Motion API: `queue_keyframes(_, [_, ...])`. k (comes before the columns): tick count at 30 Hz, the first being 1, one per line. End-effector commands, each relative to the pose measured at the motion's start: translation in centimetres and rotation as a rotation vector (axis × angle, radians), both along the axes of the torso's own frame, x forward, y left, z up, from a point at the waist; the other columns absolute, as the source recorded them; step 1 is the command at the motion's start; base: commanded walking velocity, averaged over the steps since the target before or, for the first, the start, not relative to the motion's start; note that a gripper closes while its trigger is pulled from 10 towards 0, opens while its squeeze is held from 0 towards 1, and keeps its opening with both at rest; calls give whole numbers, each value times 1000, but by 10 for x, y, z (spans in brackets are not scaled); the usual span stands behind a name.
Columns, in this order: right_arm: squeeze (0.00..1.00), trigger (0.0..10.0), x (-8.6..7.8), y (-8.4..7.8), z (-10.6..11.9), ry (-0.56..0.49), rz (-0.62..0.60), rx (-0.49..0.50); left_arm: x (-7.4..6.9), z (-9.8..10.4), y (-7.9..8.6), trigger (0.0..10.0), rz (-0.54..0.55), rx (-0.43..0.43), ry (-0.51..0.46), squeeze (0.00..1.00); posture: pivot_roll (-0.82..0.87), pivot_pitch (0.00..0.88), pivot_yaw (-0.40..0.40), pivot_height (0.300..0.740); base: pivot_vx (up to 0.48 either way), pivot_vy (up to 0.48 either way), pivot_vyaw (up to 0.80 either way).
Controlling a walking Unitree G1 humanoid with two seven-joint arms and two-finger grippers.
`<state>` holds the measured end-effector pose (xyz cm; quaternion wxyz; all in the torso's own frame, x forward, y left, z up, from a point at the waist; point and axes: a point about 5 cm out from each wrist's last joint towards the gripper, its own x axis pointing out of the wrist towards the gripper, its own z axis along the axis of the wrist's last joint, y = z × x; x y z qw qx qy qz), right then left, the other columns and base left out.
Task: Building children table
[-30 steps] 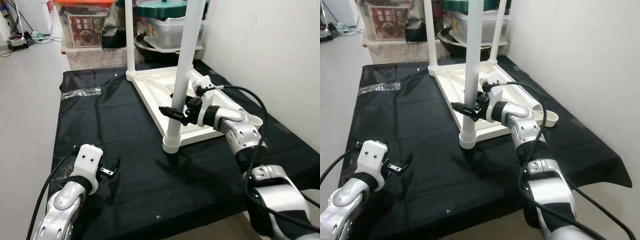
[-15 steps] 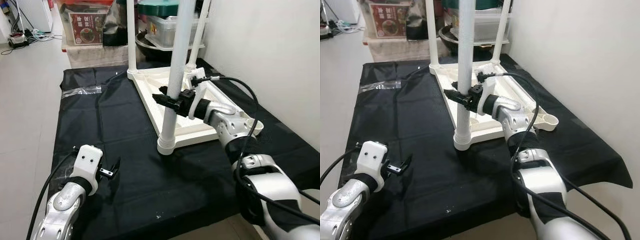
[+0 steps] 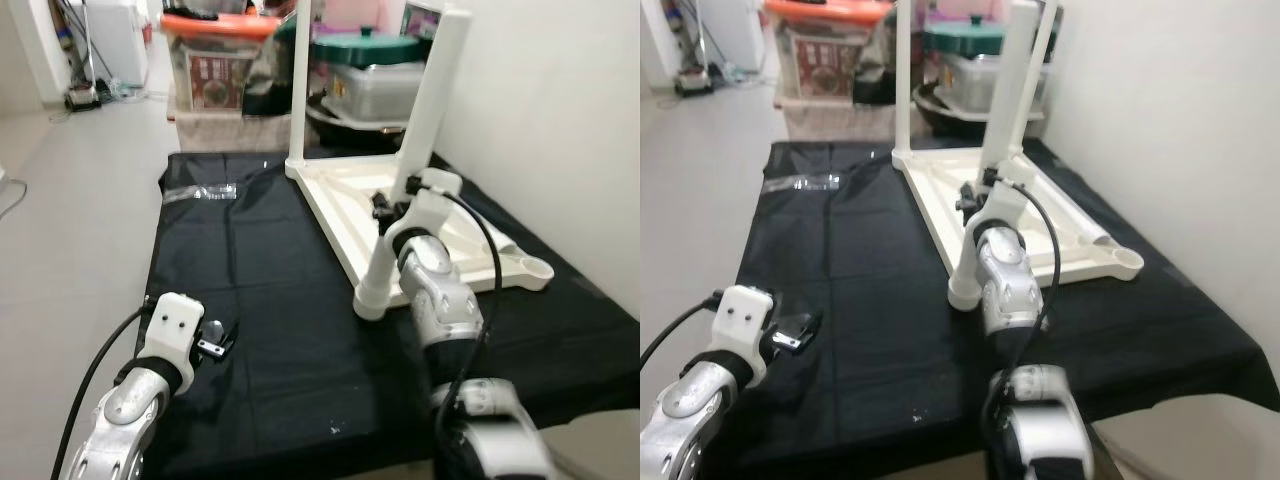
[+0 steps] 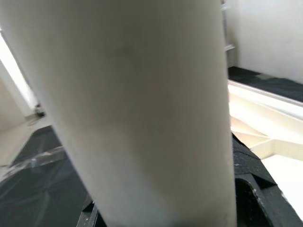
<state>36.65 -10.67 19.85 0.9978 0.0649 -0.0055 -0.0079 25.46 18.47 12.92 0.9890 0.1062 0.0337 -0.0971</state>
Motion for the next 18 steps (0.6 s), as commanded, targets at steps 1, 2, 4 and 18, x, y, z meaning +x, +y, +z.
queue_keyframes(1, [0,0,-5,16,-26,125,34,60,3,1,-2,10000,-16,14,6,0,46,0,-60,740,0,0,0])
queue_keyframes(2, [0,10000,0,25,-20,96,84,73,5,3,-3,10000,-20,16,0,0,50,0,-65,740,0,0,0])
queue_keyframes(4, [753,10000,5,28,-10,48,122,83,6,5,-3,10000,-21,17,-7,0,55,0,-72,740,0,0,0])
queue_keyframes(18, [0,10000,11,20,45,-223,697,67,4,2,-1,10000,-17,13,-3,0,48,0,-72,740,0,0,0])
